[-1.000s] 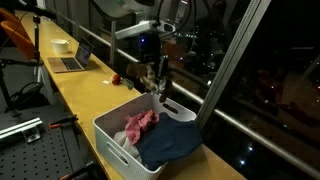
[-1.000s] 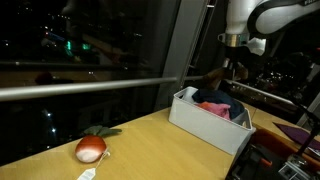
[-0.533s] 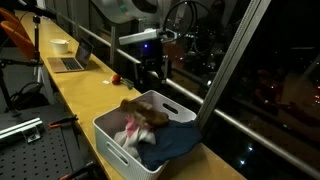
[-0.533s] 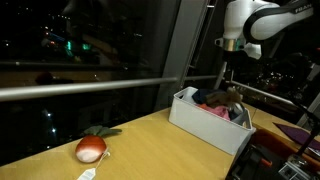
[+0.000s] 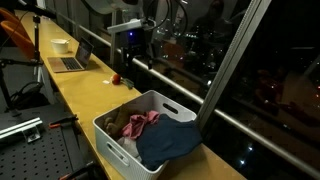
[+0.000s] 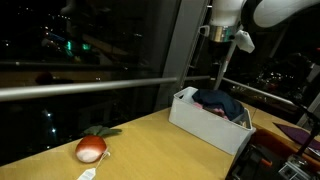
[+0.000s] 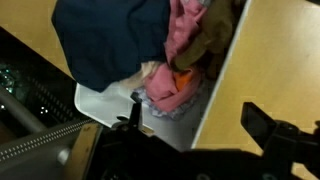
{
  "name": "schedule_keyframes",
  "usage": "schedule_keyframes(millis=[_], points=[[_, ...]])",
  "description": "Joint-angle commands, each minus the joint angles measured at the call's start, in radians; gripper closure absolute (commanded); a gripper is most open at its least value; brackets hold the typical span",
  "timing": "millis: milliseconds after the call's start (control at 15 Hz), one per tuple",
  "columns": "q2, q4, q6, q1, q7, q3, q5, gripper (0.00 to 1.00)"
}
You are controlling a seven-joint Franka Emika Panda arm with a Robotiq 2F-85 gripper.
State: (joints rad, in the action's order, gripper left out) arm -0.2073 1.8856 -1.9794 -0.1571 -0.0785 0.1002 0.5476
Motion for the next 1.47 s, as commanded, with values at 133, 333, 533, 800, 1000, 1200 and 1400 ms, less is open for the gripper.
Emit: schedule_keyframes(millis=[133, 333, 533, 800, 1000, 1200, 1400], points=[[-0.221, -0.222, -0.015, -0.092, -0.024, 0.062, -0.011, 0.00], [-0.354, -0.326, -0.101, -0.122, -0.067, 0.078, -0.038, 0.00], [-0.471, -0.412, -0.204, -0.143, -0.119, 0.090, -0.093, 0.00], [-0.577, -0.523, -0.246, -0.163, -0.181, 0.145, -0.240, 0.00], [-0.638, -0.615, -0.222, -0.205, -0.183, 0.171, -0.309, 0.00], [-0.712, -0.702, -0.236, -0.239, -0.210, 0.177, -0.339, 0.00], [-0.809, -0.814, -0.211, -0.285, -0.229, 0.159, -0.327, 0.00]])
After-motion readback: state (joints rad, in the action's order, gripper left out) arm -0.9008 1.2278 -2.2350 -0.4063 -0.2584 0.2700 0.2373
